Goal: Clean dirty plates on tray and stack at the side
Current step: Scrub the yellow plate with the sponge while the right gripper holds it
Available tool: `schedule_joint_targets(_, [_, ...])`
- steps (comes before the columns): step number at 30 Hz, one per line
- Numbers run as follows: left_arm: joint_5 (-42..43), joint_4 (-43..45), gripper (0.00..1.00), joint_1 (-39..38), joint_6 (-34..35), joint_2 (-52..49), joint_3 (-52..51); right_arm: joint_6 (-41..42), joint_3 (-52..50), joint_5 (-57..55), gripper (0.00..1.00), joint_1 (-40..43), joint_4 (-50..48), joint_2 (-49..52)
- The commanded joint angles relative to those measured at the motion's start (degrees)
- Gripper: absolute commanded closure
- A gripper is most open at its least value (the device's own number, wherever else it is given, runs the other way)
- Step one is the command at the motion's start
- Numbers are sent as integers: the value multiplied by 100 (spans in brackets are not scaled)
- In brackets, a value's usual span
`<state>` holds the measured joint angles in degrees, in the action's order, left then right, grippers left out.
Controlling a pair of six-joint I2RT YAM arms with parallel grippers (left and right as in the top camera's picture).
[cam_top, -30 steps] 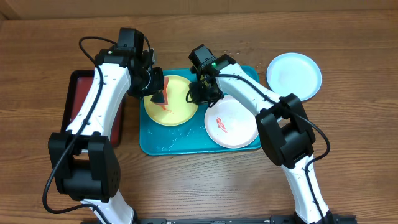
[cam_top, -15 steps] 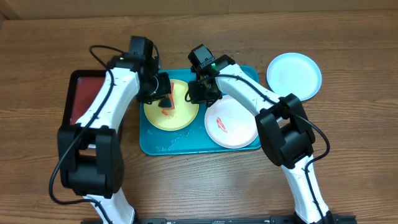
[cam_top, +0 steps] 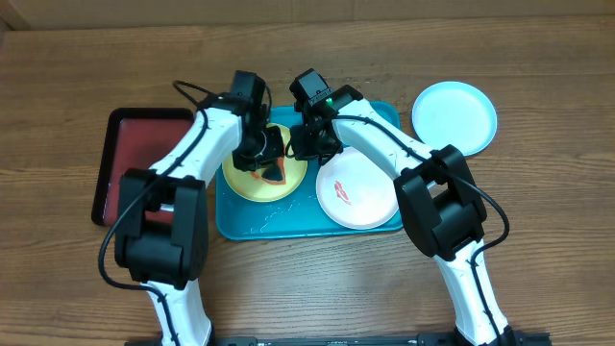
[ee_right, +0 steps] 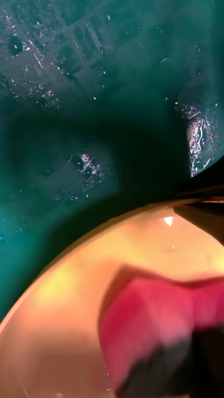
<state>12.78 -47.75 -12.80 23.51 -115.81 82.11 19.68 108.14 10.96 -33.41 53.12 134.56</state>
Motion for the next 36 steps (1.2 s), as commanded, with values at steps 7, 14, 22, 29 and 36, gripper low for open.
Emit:
schedule_joint_targets(7, [-1451,-442,96,-50,98,-520,-26,33,-107,-186,95,-28,-22,155])
schedule_joint_targets(14, [-2616,-861,96,83,101,-525,184,31,-107,-188,95,-28,17,155])
schedule_joint_targets(22, [-2706,-1204,96,125,98,-525,964,31,-107,-188,95,-28,15,155])
schedule_joint_targets(29, [-1106,-828,96,109,98,-544,949,31,-107,-188,95,-28,15,155])
schedule_joint_targets(36, [-225,-299,96,-61,96,-562,407,31,-107,-188,95,-28,-9,155])
